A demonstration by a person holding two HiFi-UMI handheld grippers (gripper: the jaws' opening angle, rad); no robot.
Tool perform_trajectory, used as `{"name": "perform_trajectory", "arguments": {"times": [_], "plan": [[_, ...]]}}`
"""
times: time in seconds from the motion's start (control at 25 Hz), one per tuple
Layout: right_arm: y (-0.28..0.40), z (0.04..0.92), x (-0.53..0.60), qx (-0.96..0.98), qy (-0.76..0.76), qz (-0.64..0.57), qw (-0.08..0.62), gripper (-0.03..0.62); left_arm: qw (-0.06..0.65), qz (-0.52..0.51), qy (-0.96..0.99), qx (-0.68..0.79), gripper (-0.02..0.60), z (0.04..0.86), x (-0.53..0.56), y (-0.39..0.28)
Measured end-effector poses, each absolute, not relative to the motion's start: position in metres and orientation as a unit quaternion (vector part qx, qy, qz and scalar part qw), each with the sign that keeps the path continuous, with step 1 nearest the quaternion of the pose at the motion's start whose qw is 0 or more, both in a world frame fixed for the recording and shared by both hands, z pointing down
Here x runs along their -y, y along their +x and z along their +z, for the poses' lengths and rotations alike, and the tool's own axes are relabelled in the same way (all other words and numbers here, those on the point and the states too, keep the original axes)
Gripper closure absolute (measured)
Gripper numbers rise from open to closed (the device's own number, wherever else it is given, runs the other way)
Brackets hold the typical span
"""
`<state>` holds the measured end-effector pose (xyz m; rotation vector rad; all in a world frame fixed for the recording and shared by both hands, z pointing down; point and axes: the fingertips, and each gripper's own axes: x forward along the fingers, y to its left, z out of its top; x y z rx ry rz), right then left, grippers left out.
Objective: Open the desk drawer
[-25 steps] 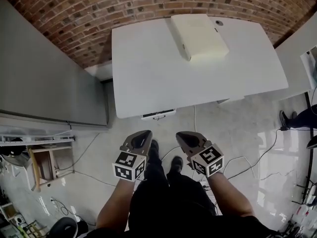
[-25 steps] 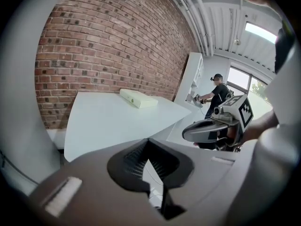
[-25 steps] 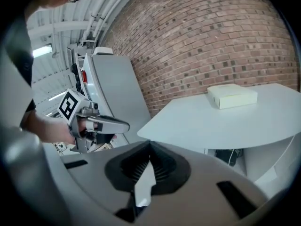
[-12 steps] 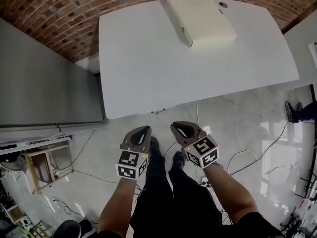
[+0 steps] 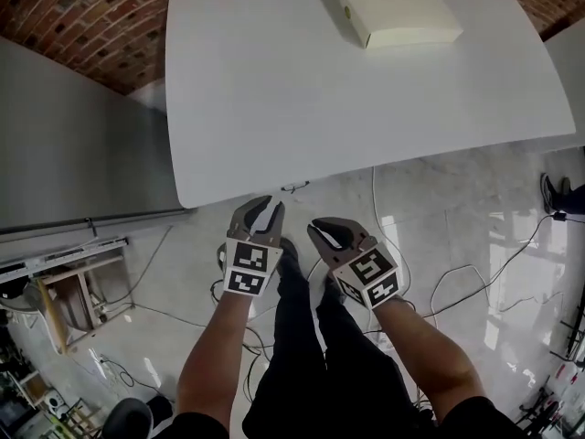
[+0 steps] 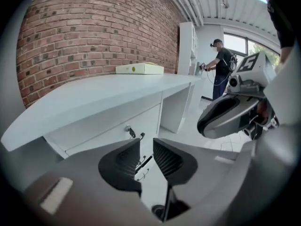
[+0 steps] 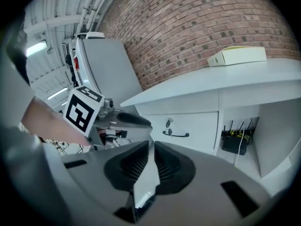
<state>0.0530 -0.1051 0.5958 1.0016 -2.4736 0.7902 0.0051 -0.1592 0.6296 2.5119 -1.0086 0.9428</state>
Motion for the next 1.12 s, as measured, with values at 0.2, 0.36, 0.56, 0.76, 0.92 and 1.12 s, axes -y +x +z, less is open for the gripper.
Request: {"name": "perform_trajectory", "arguments": {"times": [0.2, 0.36, 0.56, 0.76, 0.92, 1.12], "plan": [[0.069, 0.608, 0.106, 0.870, 0.368, 0.285, 0.163, 0.586, 0.083, 0.373, 0.857, 0.347, 0.464, 0.664, 0.166, 0.002], [0.082, 0.625, 0.112, 0.867, 0.376, 0.275, 0.175, 0.586, 0.074, 0.369, 0.849, 0.371, 0.444, 0.679, 0.175, 0.007], [0.074, 0.642, 0.145, 0.882, 0.372, 0.188, 0.222, 0.586, 0.083, 0.354, 0.845, 0.392, 0.434, 0.685, 0.177, 0.006], [0.062, 0.651, 0.175, 0.892, 0.353, 0.081, 0.270, 0.585, 0.097, 0.337, 0.852, 0.390, 0.434, 0.689, 0.169, 0.010], [0.044, 0.673, 0.182, 0.890, 0.316, -0.003, 0.330, 0.560, 0.094, 0.322, 0.852, 0.401, 0.434, 0.688, 0.169, -0.002], [0.030, 0.693, 0.195, 0.876, 0.289, -0.074, 0.379, 0.510, 0.102, 0.310, 0.848, 0.417, 0.434, 0.690, 0.171, -0.022]]}}
